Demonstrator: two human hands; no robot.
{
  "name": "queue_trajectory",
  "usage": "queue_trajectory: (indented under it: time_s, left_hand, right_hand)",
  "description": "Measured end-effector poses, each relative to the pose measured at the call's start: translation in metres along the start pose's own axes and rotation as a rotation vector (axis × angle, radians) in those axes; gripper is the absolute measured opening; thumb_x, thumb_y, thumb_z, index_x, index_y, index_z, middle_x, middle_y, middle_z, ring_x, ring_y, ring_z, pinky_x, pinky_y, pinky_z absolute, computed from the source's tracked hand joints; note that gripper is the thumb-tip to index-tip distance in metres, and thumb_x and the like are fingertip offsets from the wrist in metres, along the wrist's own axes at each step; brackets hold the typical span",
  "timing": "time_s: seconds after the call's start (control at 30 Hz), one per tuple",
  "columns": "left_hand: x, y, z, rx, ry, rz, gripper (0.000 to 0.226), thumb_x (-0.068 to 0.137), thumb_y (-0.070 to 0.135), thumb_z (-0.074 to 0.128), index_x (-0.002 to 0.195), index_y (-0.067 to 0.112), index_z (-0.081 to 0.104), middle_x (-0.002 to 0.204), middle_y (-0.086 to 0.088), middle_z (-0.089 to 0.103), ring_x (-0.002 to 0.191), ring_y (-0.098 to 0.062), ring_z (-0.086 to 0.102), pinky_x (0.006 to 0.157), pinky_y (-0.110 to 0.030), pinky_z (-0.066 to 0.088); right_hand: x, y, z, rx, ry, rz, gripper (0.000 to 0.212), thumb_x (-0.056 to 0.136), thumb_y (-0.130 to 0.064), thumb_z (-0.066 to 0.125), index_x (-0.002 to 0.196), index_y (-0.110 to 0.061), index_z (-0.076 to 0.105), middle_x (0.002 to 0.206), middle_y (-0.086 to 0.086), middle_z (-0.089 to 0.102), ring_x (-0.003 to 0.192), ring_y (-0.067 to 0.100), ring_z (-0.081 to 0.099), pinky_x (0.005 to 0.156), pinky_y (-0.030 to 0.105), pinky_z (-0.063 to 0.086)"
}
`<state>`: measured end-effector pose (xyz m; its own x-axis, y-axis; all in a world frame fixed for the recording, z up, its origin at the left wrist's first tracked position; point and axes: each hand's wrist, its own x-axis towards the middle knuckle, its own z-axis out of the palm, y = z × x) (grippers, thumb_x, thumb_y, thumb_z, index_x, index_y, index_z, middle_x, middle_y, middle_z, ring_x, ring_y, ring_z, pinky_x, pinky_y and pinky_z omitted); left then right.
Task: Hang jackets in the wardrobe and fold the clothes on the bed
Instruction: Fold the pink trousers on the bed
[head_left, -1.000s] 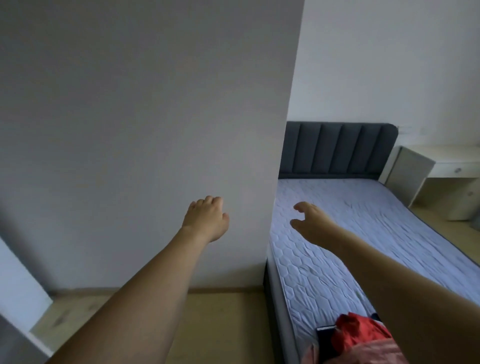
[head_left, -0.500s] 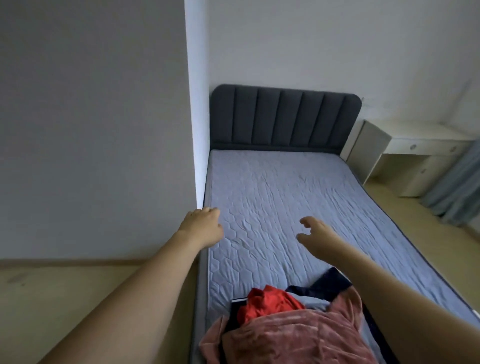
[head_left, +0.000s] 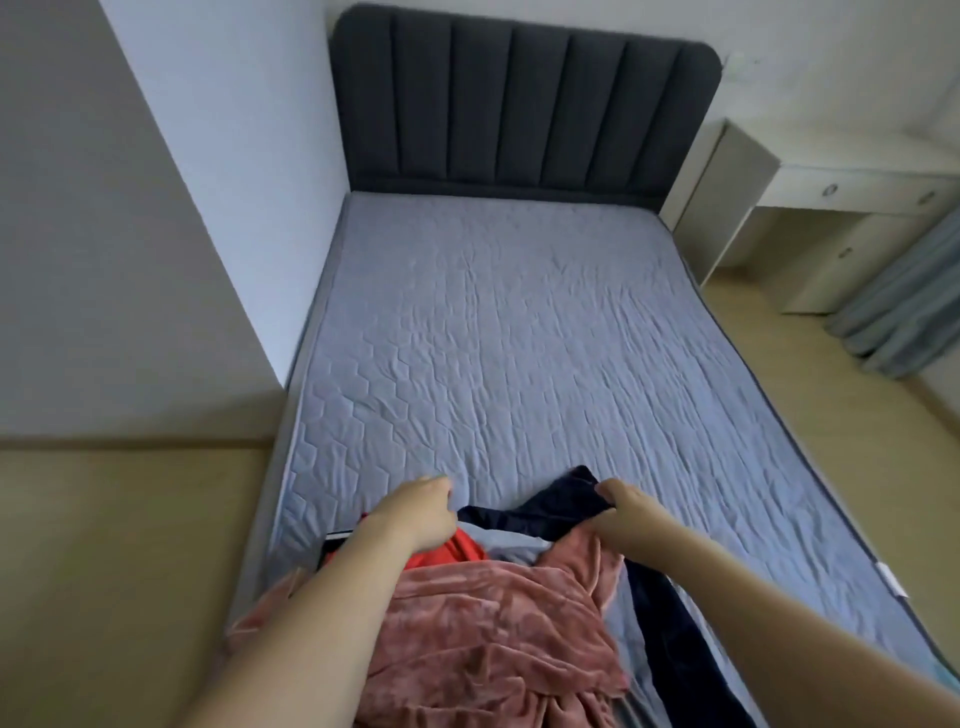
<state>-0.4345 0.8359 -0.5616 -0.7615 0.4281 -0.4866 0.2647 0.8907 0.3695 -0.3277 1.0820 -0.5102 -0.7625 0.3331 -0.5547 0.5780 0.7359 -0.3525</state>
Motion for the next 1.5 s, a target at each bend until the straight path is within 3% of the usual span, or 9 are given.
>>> queue_trajectory:
  time_s: [0.23, 0.4, 0.5, 0.6, 0.7, 0.8, 0.97, 1.17, 1.5]
  left_hand:
    - [0.069, 0.083, 0.164, -0.154, -0.106, -0.062, 0.010, 0.087, 0.023, 0.049, 0.097, 0.025, 0.053, 0.119, -0.003, 0.061, 0.106, -0.022, 0.059, 0.085, -0.031, 0.045]
    - [0.094, 0.076, 0.290, 0.040, -0.296, -0.161, 0.074, 0.078, 0.037, 0.063, 0.146, 0.028, 0.035, 0.154, -0.002, 0.031, 0.139, -0.026, 0.035, 0.113, -0.040, 0.034]
    - [0.082, 0.067, 0.357, 0.275, -0.395, -0.284, 0.101, 0.075, 0.047, 0.071, 0.154, 0.032, 0.010, 0.161, -0.003, -0.008, 0.148, -0.033, 0.006, 0.114, -0.062, 0.018]
    - [0.070, 0.057, 0.399, 0.316, -0.056, -0.231, 0.063, 0.076, 0.031, 0.069, 0.135, 0.033, 0.049, 0.154, -0.011, 0.030, 0.134, -0.036, 0.038, 0.102, -0.060, 0.038]
    - [0.062, 0.050, 0.401, 0.119, 0.206, -0.158, 0.031, 0.067, 0.014, 0.067, 0.096, 0.025, 0.062, 0.105, -0.003, 0.064, 0.092, -0.032, 0.064, 0.074, -0.043, 0.052]
    - [0.046, 0.072, 0.351, -0.171, 0.393, -0.308, 0.036, 0.081, 0.011, 0.056, 0.115, 0.021, 0.062, 0.108, -0.004, 0.069, 0.103, -0.031, 0.063, 0.083, -0.038, 0.048]
    - [-0.026, 0.110, 0.213, -0.257, 0.539, -0.308, 0.042, 0.073, 0.008, 0.061, 0.112, 0.025, 0.058, 0.094, -0.008, 0.071, 0.094, -0.035, 0.065, 0.071, -0.038, 0.046]
    - [-0.120, 0.183, 0.087, -0.013, 0.764, -0.192, 0.027, 0.073, 0.024, 0.075, 0.095, 0.025, 0.059, 0.087, 0.003, 0.067, 0.085, -0.026, 0.065, 0.061, -0.035, 0.046]
    - [-0.177, 0.309, 0.007, -0.549, 0.945, -0.558, 0.010, 0.082, 0.008, 0.054, 0.087, 0.010, 0.063, 0.092, -0.018, 0.069, 0.093, -0.040, 0.063, 0.069, -0.035, 0.043]
  right_hand:
    - [0.131, 0.162, 0.055, -0.021, -0.206, -0.021, 0.030, 0.082, -0.037, 0.044, 0.100, -0.015, 0.055, 0.101, 0.004, 0.059, 0.081, 0.017, 0.053, 0.069, 0.029, 0.045]
    - [0.178, 0.222, 0.147, 0.111, -0.374, -0.040, 0.033, 0.080, -0.026, 0.059, 0.110, -0.011, 0.058, 0.099, 0.002, 0.062, 0.093, 0.019, 0.060, 0.082, 0.033, 0.051]
    - [0.195, 0.251, 0.220, 0.048, -0.524, -0.017, 0.078, 0.072, -0.025, 0.068, 0.141, -0.015, 0.035, 0.136, 0.012, 0.045, 0.120, 0.027, 0.052, 0.098, 0.038, 0.048]
    - [0.192, 0.268, 0.271, -0.093, -0.654, -0.054, 0.134, 0.065, -0.038, 0.080, 0.150, -0.027, -0.023, 0.157, -0.001, -0.008, 0.145, 0.032, 0.015, 0.116, 0.042, 0.028]
    - [0.187, 0.271, 0.278, 0.041, -0.564, -0.044, 0.125, 0.060, -0.038, 0.082, 0.150, -0.026, -0.003, 0.146, 0.009, 0.031, 0.130, 0.029, 0.039, 0.107, 0.042, 0.040]
    - [0.176, 0.249, 0.240, 0.335, -0.486, -0.034, 0.060, 0.069, -0.026, 0.082, 0.121, -0.017, 0.056, 0.109, 0.002, 0.065, 0.099, 0.016, 0.061, 0.088, 0.032, 0.053]
    - [0.102, 0.172, 0.082, 0.577, -0.526, -0.130, 0.025, 0.074, -0.019, 0.075, 0.098, -0.019, 0.073, 0.089, 0.008, 0.075, 0.083, 0.020, 0.072, 0.084, 0.039, 0.059]
    - [-0.022, 0.093, -0.115, 0.943, -0.504, -0.336, 0.037, 0.073, -0.007, 0.061, 0.108, 0.006, 0.066, 0.108, 0.036, 0.064, 0.092, 0.039, 0.063, 0.087, 0.049, 0.051]
    - [-0.157, 0.138, -0.362, 1.182, -0.293, -0.795, 0.032, 0.071, 0.006, 0.045, 0.098, 0.010, 0.061, 0.087, 0.021, 0.067, 0.078, 0.029, 0.064, 0.072, 0.032, 0.053]
